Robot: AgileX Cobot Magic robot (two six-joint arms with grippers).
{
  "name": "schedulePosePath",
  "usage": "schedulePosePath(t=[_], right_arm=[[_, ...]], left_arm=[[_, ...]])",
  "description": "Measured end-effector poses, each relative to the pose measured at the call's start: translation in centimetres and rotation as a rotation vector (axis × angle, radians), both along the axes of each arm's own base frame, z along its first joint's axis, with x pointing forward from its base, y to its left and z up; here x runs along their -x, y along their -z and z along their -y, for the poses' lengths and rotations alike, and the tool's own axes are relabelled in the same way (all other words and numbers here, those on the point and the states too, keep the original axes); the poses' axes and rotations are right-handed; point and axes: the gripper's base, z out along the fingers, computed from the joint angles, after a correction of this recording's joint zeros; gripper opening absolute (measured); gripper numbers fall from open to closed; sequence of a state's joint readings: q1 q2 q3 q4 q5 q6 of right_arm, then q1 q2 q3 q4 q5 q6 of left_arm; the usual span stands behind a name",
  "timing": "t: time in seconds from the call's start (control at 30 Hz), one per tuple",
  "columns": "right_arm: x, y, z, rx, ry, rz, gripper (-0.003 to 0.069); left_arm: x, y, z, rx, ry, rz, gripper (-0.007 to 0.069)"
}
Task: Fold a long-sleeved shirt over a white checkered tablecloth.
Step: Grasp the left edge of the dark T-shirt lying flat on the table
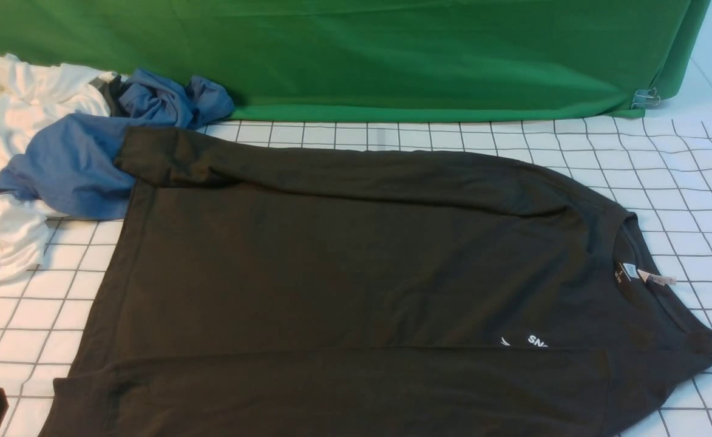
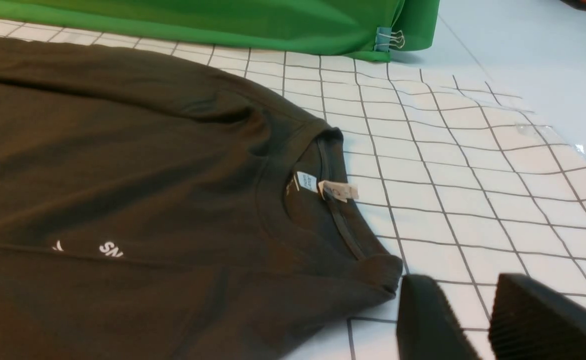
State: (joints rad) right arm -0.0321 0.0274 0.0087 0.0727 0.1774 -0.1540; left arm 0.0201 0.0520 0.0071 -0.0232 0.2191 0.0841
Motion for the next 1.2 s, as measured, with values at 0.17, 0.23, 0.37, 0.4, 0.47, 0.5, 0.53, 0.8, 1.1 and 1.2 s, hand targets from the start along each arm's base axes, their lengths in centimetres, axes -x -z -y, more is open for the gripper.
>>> schedulePosePath(t=[0.17, 0.23, 0.37, 0.4, 0.47, 0.5, 0.53, 0.8, 1.1, 1.2], right_arm=[[0.0, 0.0, 0.0, 0.000, 0.000, 0.000, 0.0242], [0.0, 0.0, 0.0, 0.000, 0.000, 0.000, 0.0242], [0.0, 0.0, 0.0, 0.000, 0.000, 0.001, 0.0242], [0.0, 0.0, 0.0, 0.000, 0.000, 0.002, 0.0242], [0.0, 0.0, 0.0, 0.000, 0.000, 0.005, 0.0242], [0.0, 0.0, 0.0, 0.000, 0.000, 0.005, 0.0242], [0.0, 0.0, 0.0, 0.000, 0.000, 0.005, 0.0242], [0.0, -0.1, 0.0, 0.000, 0.000, 0.007, 0.0242], [0.0, -0.1, 0.0, -0.095, 0.020, 0.011, 0.0242], [0.0, -0.1, 0.0, -0.225, 0.046, 0.017, 0.0242]], left_arm=[[0.0, 0.0, 0.0, 0.000, 0.000, 0.000, -0.0009], [0.0, 0.0, 0.0, 0.000, 0.000, 0.000, -0.0009], [0.0, 0.0, 0.0, 0.000, 0.000, 0.000, -0.0009], [0.0, 0.0, 0.0, 0.000, 0.000, 0.000, -0.0009], [0.0, 0.0, 0.0, 0.000, 0.000, 0.000, -0.0009], [0.0, 0.0, 0.0, 0.000, 0.000, 0.000, -0.0009], [0.0, 0.0, 0.0, 0.000, 0.000, 0.000, -0.0009], [0.0, 0.0, 0.0, 0.000, 0.000, 0.000, -0.0009], [-0.1, -0.4, 0.0, 0.061, -0.006, 0.042, -0.0009], [-0.1, -1.0, 0.3, 0.538, -0.043, 0.112, -0.0009]])
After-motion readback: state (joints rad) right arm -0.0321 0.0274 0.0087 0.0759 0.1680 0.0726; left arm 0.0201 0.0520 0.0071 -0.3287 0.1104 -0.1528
